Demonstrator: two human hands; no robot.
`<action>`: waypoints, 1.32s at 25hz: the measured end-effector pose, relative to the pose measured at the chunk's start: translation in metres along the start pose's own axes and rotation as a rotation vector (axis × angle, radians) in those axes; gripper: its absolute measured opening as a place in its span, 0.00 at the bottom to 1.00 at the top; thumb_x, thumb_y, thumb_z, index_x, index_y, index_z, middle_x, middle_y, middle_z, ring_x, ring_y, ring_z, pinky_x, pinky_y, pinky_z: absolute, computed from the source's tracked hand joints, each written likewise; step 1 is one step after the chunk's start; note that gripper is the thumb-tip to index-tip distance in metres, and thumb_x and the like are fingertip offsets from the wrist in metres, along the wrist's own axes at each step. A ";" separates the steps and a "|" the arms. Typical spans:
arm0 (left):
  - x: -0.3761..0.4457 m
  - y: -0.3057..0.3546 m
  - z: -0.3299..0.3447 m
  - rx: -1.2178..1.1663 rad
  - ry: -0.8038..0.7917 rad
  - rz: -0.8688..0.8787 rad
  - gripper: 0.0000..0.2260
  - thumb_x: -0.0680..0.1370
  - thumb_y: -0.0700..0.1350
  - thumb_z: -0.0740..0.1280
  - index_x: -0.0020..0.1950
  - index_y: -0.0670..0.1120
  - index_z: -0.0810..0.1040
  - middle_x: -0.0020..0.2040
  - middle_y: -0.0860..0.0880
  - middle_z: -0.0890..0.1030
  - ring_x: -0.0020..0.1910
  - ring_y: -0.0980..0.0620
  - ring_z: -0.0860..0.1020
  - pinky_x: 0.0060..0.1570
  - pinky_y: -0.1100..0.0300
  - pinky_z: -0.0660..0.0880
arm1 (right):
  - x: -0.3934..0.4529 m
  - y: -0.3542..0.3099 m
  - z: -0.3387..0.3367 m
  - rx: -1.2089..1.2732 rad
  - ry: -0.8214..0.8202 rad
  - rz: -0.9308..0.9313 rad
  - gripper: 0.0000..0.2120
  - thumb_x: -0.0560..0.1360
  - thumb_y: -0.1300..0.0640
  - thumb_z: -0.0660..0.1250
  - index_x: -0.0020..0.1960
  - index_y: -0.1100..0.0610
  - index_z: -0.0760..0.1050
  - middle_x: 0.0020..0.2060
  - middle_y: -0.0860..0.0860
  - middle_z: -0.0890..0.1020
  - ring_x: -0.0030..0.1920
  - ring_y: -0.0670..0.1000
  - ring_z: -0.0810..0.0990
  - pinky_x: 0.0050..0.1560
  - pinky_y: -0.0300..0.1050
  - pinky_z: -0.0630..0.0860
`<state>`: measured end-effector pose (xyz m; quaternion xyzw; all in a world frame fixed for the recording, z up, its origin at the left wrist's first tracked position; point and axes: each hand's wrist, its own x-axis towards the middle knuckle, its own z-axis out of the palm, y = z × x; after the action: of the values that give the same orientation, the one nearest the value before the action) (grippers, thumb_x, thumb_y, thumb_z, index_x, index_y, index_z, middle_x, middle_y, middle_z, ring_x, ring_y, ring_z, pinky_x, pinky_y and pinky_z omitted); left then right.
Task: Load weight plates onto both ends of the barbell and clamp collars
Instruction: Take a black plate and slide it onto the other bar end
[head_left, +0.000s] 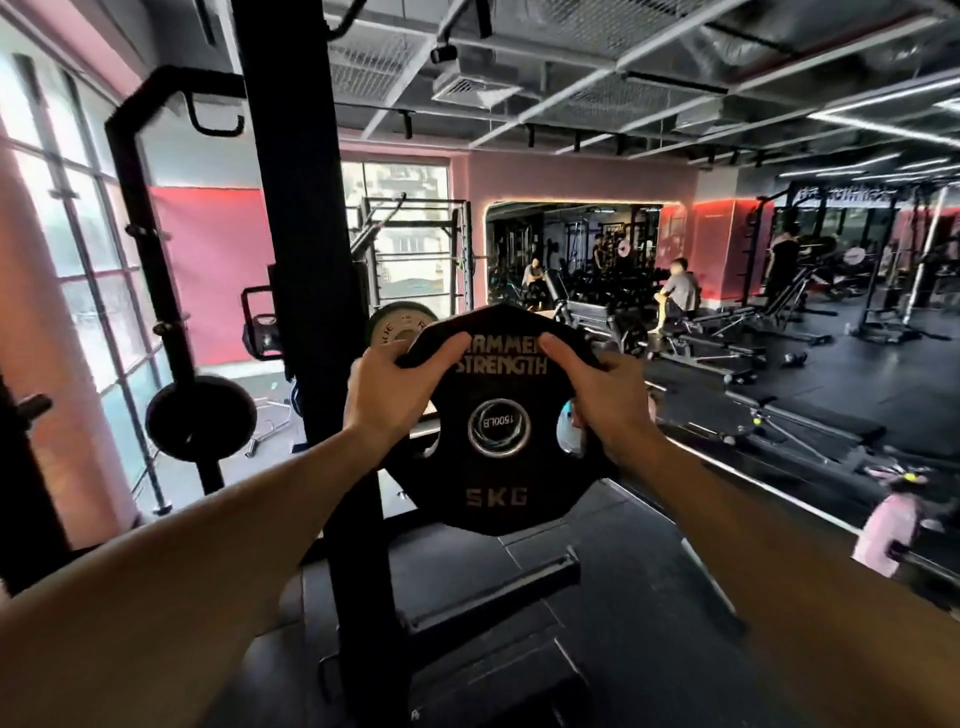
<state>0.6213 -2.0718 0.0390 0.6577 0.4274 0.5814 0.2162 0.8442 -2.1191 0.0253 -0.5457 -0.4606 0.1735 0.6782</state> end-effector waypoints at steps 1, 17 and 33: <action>-0.003 0.000 0.000 0.014 0.016 0.021 0.25 0.62 0.78 0.69 0.40 0.57 0.86 0.30 0.60 0.83 0.28 0.62 0.81 0.28 0.63 0.76 | 0.003 0.002 0.000 0.007 -0.017 -0.019 0.31 0.54 0.22 0.74 0.28 0.51 0.80 0.19 0.51 0.77 0.19 0.50 0.74 0.21 0.40 0.71; 0.032 -0.019 -0.001 0.347 0.020 0.230 0.18 0.64 0.72 0.72 0.46 0.69 0.71 0.39 0.65 0.83 0.41 0.63 0.83 0.44 0.58 0.80 | 0.079 0.029 0.026 -0.278 -0.422 -0.118 0.25 0.68 0.25 0.62 0.50 0.43 0.80 0.40 0.37 0.82 0.39 0.36 0.80 0.41 0.37 0.70; 0.204 -0.158 0.016 0.165 -0.014 0.193 0.39 0.62 0.69 0.77 0.70 0.67 0.69 0.60 0.60 0.82 0.61 0.62 0.79 0.66 0.55 0.75 | 0.227 0.058 0.155 -0.557 -0.566 -0.299 0.22 0.73 0.37 0.71 0.63 0.46 0.79 0.52 0.53 0.85 0.48 0.54 0.85 0.56 0.55 0.81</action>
<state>0.5786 -1.8164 0.0302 0.7153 0.4070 0.5579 0.1072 0.8510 -1.8414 0.0687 -0.5663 -0.7319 0.0851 0.3694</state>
